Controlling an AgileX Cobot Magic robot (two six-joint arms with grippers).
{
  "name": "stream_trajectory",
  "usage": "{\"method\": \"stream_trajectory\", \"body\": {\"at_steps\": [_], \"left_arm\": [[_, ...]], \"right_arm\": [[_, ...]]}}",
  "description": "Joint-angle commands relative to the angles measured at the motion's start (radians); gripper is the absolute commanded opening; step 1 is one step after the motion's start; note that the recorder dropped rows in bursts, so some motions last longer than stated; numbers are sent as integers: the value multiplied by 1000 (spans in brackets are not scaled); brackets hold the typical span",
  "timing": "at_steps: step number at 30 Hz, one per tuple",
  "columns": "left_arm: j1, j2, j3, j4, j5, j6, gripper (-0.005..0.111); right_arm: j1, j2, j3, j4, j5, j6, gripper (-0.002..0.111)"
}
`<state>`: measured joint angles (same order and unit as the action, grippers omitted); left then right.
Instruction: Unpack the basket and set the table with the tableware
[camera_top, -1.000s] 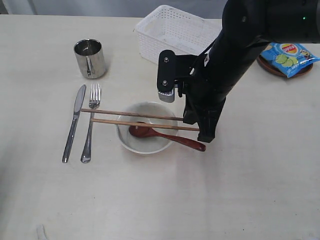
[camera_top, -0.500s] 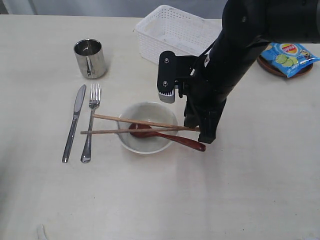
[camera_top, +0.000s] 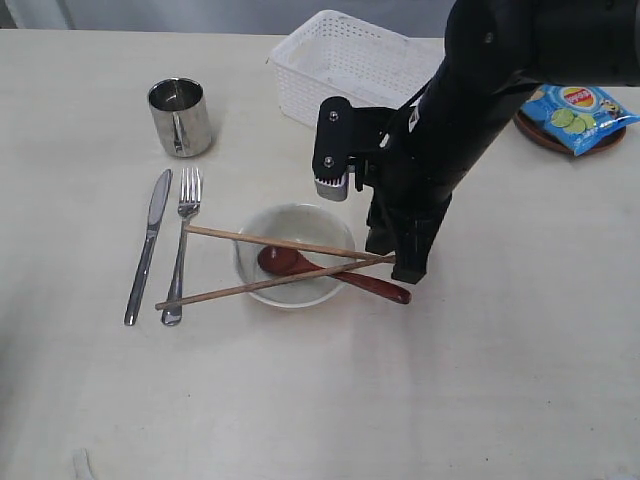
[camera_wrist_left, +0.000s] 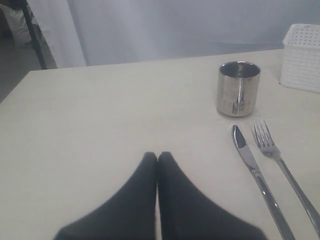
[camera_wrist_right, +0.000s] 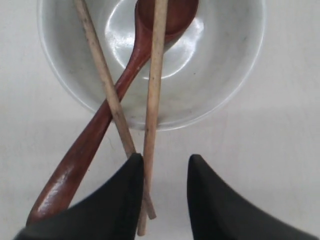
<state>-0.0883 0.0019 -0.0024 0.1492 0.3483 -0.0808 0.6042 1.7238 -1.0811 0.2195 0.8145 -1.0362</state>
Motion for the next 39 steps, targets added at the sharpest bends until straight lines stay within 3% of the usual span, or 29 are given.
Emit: {"method": "stream_trajectory", "body": {"at_steps": [1, 9, 18, 19, 21, 22, 28, 33, 39], "left_arm": [[-5, -2, 2, -3, -1, -2, 0], [-5, -2, 2, -3, -1, -2, 0], [-5, -2, 2, 3, -1, -2, 0], [-5, -2, 2, 3, -1, -2, 0], [-5, -2, 2, 3, -1, -2, 0], [-5, -2, 2, 3, -1, -2, 0], [-5, -2, 2, 3, -1, -2, 0], [-5, -2, 2, 3, -1, -2, 0], [-5, -2, 2, 3, -1, -2, 0]], "right_arm": [[-6, -55, 1, -4, -36, 21, 30], [30, -136, 1, 95, -91, 72, 30], [339, -136, 1, 101, -145, 102, 30], [354, -134, 1, 101, -158, 109, 29], [375, -113, 1, 116, -171, 109, 13], [378, -84, 1, 142, -171, 109, 0], [425, 74, -141, 191, -35, 164, 0], [483, 210, -279, 53, 84, 325, 0], [491, 302, -350, -76, 50, 498, 0]]}}
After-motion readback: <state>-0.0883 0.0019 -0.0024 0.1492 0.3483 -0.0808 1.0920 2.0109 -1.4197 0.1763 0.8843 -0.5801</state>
